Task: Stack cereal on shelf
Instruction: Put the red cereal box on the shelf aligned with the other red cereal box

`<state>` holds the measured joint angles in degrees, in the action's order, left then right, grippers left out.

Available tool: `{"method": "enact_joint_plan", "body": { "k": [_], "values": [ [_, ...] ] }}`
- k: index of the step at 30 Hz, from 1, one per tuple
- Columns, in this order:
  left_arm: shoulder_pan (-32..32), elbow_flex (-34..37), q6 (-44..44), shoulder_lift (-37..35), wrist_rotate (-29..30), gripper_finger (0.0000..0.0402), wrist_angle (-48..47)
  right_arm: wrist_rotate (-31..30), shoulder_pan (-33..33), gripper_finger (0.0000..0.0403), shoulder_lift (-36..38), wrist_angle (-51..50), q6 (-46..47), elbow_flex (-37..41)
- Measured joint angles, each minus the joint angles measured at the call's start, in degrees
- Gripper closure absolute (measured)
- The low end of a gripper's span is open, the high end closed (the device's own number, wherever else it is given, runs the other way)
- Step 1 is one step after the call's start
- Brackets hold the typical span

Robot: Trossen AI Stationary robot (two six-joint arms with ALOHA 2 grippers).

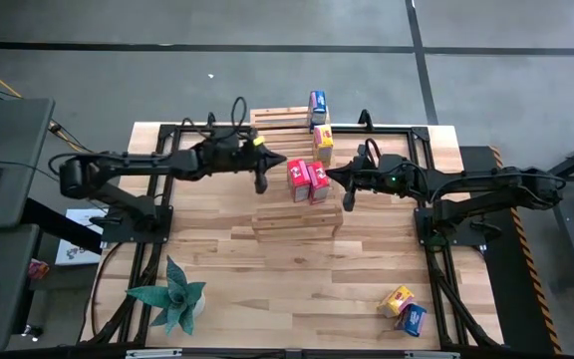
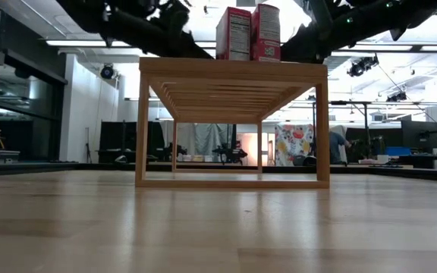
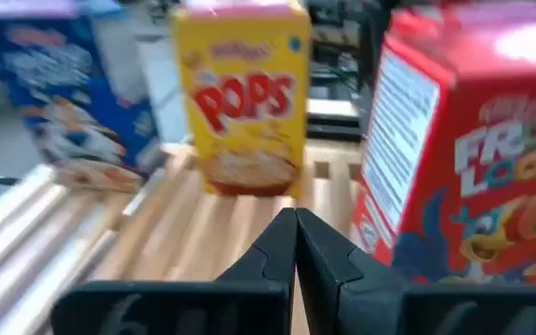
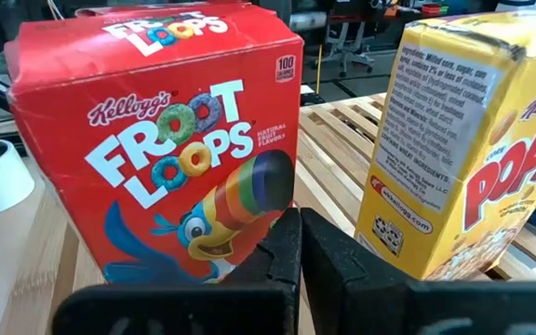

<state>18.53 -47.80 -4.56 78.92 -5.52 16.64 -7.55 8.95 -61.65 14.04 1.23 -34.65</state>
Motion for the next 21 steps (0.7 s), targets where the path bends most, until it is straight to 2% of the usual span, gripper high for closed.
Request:
{"method": "enact_joint_plan", "body": {
  "k": [4, 9, 15, 18, 21],
  "values": [
    [-0.38, -0.14, 0.6, 2.32, -0.04, 0.0401, 1.91, -0.39, 0.0, 0.0403, 0.0, -0.22, -0.05, 0.0],
    [-0.34, -0.23, 1.53, 2.88, -1.97, 0.0401, 3.97, -3.66, 0.0, 0.0403, 0.2, -1.33, -1.22, 0.0],
    [-0.97, -0.23, 1.49, 2.86, -4.11, 0.0401, 4.16, -3.82, 0.01, 0.0403, 0.2, -1.59, -2.02, -0.01],
    [-1.57, -0.23, 1.44, 2.86, -4.94, 0.0401, 4.29, -4.47, 0.0, 0.0403, 0.69, -7.35, -3.76, -2.07],
    [-1.85, -0.23, 1.38, 2.86, -4.99, 0.0401, 4.41, -6.05, 0.0, 0.0403, 1.44, -18.34, -3.97, -6.26]
  ]
}}
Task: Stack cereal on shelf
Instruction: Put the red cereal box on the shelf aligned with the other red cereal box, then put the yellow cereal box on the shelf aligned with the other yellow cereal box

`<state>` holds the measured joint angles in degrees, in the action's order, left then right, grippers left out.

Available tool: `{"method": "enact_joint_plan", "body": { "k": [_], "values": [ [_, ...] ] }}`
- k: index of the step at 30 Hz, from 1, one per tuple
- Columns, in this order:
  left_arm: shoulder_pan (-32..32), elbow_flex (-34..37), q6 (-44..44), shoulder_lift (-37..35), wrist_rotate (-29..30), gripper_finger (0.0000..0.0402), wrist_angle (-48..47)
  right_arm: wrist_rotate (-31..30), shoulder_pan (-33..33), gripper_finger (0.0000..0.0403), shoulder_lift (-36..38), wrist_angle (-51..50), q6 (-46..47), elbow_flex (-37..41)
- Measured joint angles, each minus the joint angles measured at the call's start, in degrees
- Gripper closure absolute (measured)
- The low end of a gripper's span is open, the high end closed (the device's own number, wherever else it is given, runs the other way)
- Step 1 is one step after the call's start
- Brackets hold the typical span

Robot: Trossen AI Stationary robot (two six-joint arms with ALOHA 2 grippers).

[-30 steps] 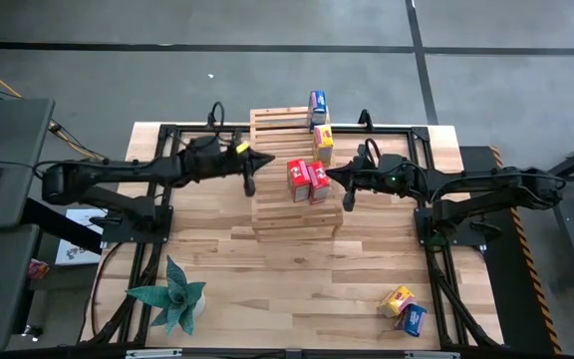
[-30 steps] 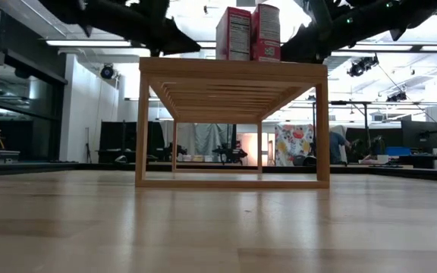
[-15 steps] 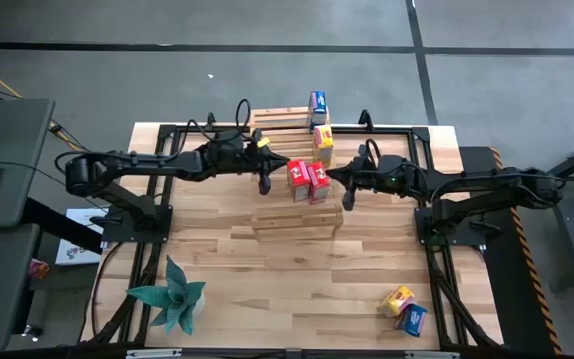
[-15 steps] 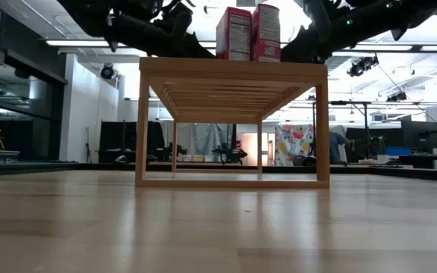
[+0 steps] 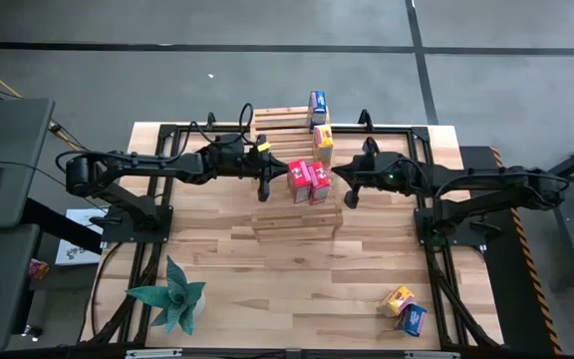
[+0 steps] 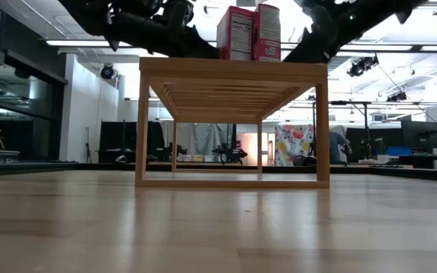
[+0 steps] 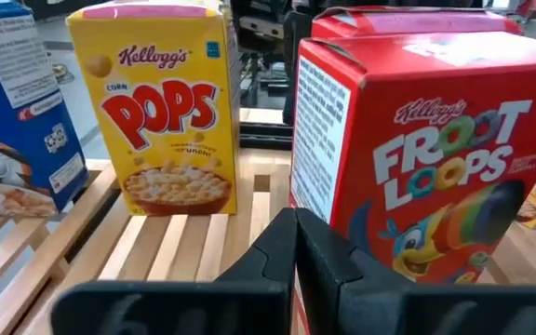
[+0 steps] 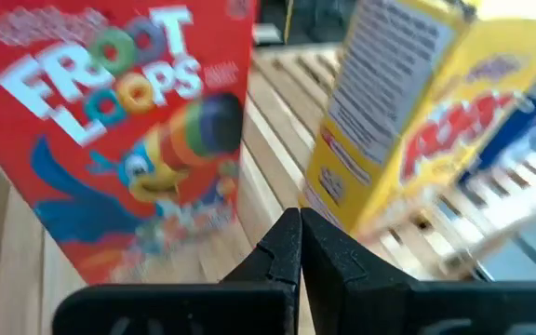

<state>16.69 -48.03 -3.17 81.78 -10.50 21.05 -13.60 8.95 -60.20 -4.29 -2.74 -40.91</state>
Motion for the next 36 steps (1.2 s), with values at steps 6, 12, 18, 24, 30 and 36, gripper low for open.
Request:
{"method": "enact_joint_plan", "body": {
  "k": [6, 12, 18, 24, 30, 36],
  "values": [
    [-0.16, 0.0, -0.03, -0.02, -1.27, 0.0401, 0.15, 4.19, -1.65, 0.0403, 0.15, -17.62, 4.22, -7.05],
    [-0.26, 0.03, -2.29, 0.0, -1.4, 0.0402, 1.2, 13.5, -5.82, 0.0403, 0.15, -16.14, 4.25, -7.14],
    [-0.26, 0.04, -2.61, -0.02, -1.4, 0.0401, 3.61, 11.66, -9.06, 0.0403, -0.45, -10.63, 4.26, -7.01],
    [-0.75, 0.15, -2.45, 1.32, -4.5, 0.0401, 3.73, 9.78, -9.89, 0.0403, -3.29, -8.2, 3.99, -7.01],
    [-1.13, 0.13, -2.0, 1.88, -4.85, 0.0401, 4.88, 9.35, -9.73, 0.0403, -3.93, -7.83, 4.03, -7.01],
    [0.46, 0.13, -3.46, -0.19, -1.52, 0.0402, 1.97, 10.73, -9.86, 0.0403, -2.81, -12.39, 3.93, -7.01]
  ]
}}
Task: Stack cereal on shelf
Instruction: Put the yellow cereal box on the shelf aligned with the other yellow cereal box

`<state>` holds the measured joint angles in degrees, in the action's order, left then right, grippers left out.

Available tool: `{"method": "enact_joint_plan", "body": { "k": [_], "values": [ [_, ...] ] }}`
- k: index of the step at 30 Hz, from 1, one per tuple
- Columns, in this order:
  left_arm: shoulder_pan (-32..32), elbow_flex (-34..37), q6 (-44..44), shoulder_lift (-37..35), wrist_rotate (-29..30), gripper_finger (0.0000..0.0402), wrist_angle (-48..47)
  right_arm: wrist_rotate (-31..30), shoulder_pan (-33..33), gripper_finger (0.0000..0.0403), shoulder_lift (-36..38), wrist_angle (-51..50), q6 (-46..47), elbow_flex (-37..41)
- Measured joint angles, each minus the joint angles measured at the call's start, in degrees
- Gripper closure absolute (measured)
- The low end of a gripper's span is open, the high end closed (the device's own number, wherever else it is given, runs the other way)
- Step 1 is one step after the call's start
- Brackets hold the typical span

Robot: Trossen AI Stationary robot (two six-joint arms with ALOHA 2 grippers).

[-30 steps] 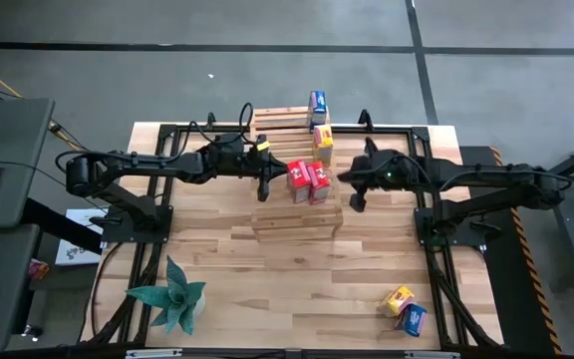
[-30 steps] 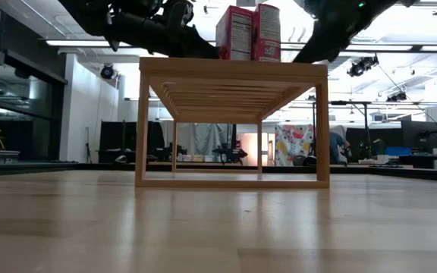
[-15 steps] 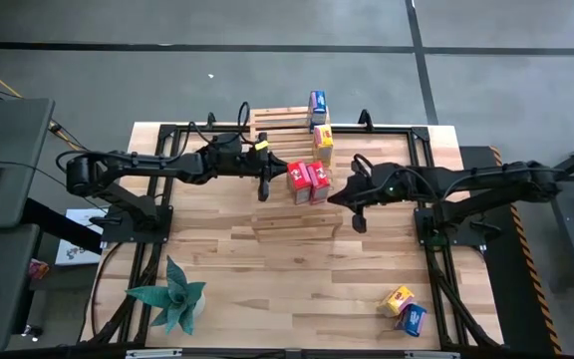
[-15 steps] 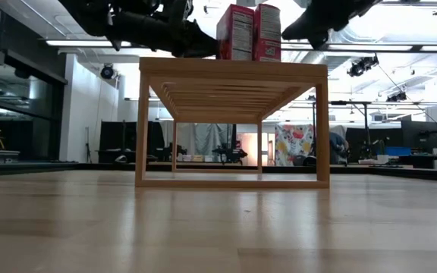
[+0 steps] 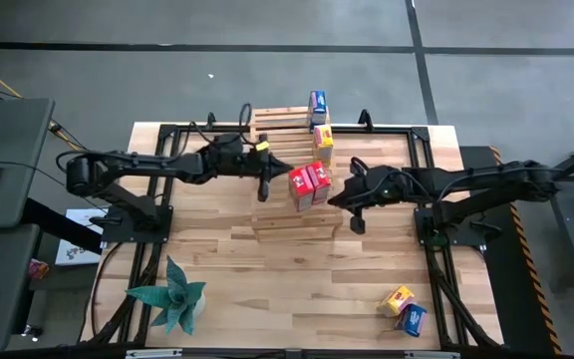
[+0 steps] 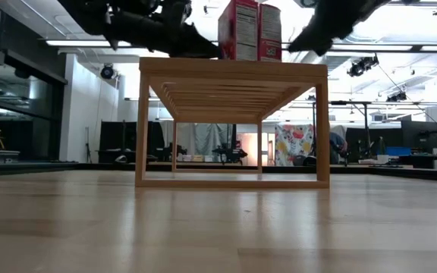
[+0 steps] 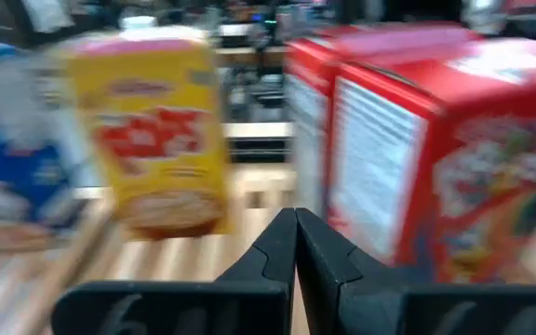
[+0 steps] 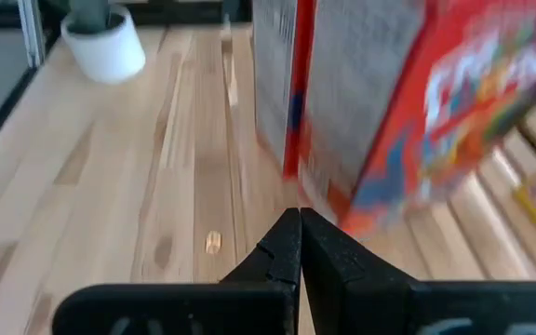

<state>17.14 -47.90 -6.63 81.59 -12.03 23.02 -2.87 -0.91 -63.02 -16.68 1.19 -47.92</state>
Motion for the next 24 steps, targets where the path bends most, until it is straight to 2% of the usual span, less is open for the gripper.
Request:
{"method": "enact_joint_plan", "body": {
  "k": [5, 8, 11, 13, 18, 21, 24],
  "values": [
    [3.23, -0.04, -0.85, -6.75, 2.19, 0.0401, -6.38, -0.86, 0.15, 0.0403, 3.93, -5.74, 0.79, 0.0],
    [4.04, 0.05, 0.9, -10.48, 0.29, 0.0402, -10.25, -6.02, 0.13, 0.0403, 5.64, -6.03, 1.03, 0.0],
    [2.75, 3.16, 3.53, -12.87, -1.84, 0.0402, -7.74, -13.01, 0.16, 0.0403, 5.83, -6.0, 1.22, 0.0],
    [1.08, 6.02, 4.79, -13.83, -2.77, 0.0401, -5.33, -15.2, 0.17, 0.0403, 5.77, -5.66, -0.23, 0.0],
    [-2.05, 11.46, 6.08, -16.56, -2.76, 0.0402, 0.43, -16.44, 0.15, 0.0403, 5.9, -2.33, -2.19, 0.0],
    [-3.1, 12.63, 8.0, -18.06, -2.71, 0.0402, 2.68, -16.55, 0.15, 0.0403, 6.31, -1.25, -0.73, 0.0],
    [-4.28, 12.63, 6.13, -18.67, -2.67, 0.0402, 3.35, -16.69, 0.15, 0.0403, 6.55, -0.8, -0.13, 0.0]
  ]
}}
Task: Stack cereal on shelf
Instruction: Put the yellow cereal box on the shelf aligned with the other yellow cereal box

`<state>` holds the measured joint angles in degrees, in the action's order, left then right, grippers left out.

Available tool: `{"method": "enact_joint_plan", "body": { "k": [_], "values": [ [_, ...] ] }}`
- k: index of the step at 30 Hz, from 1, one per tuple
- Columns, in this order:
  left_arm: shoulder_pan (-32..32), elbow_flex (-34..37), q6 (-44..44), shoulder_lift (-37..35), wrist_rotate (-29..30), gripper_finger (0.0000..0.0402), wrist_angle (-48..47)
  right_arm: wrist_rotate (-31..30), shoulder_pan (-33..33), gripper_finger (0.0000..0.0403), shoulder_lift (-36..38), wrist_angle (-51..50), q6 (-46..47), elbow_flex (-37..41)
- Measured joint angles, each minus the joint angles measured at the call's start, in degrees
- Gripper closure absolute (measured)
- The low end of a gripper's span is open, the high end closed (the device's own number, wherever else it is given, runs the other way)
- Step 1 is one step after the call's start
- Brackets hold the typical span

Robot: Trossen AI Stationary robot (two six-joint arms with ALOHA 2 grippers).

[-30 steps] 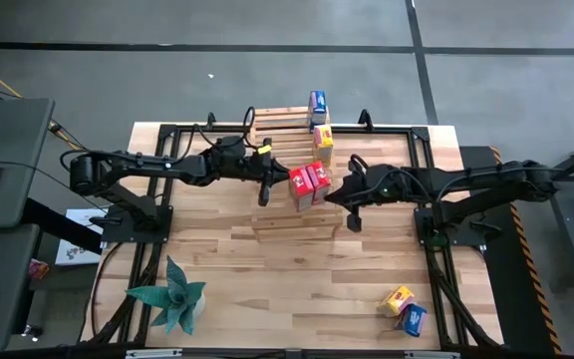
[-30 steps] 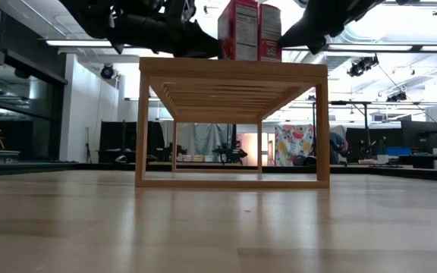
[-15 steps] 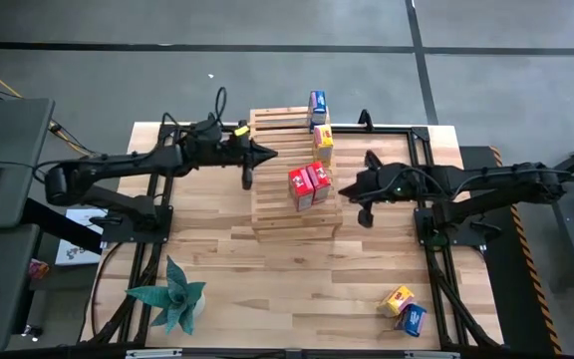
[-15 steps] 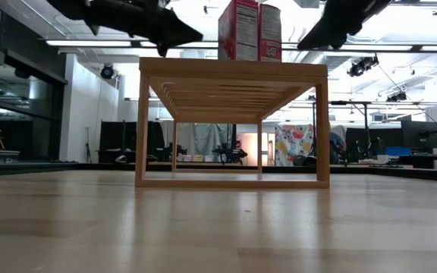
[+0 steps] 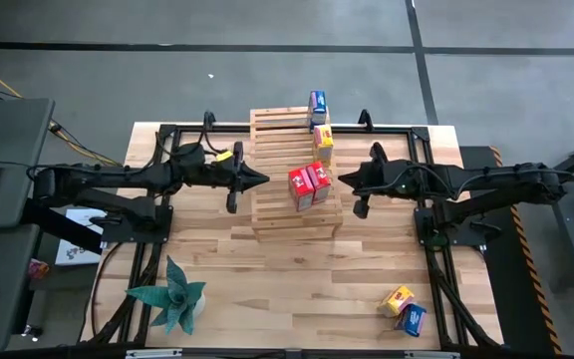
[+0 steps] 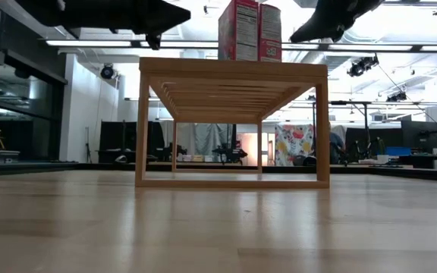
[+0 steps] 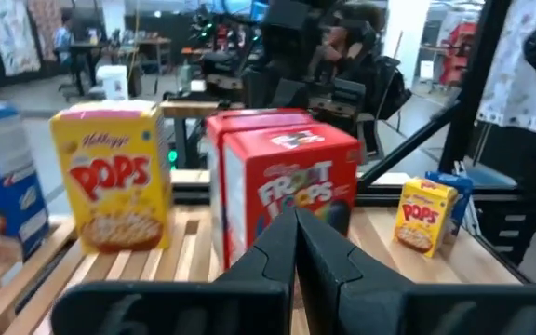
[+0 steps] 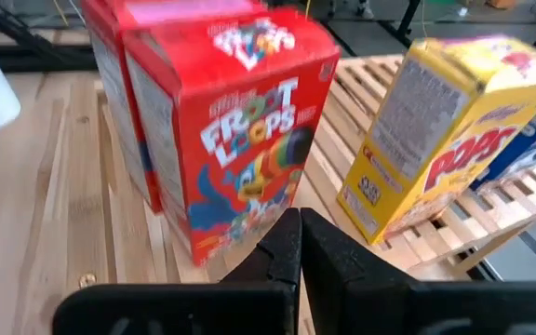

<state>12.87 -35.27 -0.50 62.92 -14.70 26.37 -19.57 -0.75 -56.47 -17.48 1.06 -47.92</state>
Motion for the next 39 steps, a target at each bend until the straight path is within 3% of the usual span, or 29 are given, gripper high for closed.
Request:
{"method": "enact_joint_plan", "body": {
  "k": [14, 18, 26, 34, 39],
  "values": [
    [-0.62, -0.5, -1.02, -0.58, -0.17, 0.0402, 0.49, -1.29, 0.0, 0.0403, -0.24, 3.06, 0.4, 0.0],
    [0.22, -1.9, -3.85, -2.64, 0.85, 0.0401, 0.53, -1.29, 0.0, 0.0403, -0.19, 3.52, 0.05, 0.0],
    [2.24, -2.14, -1.21, -9.09, 3.34, 0.0402, -6.59, 1.07, 0.0, 0.0403, -0.13, 3.39, 2.96, 0.0],
    [3.69, -2.15, -1.07, -12.74, 3.5, 0.0402, -7.21, 1.47, 0.0, 0.0401, -0.15, 3.65, 3.5, -0.88],
    [3.78, -2.14, -0.71, -13.09, 3.5, 0.0401, -7.58, 5.95, 0.0, 0.0352, -0.11, -4.66, 9.59, -7.12]
  ]
}}
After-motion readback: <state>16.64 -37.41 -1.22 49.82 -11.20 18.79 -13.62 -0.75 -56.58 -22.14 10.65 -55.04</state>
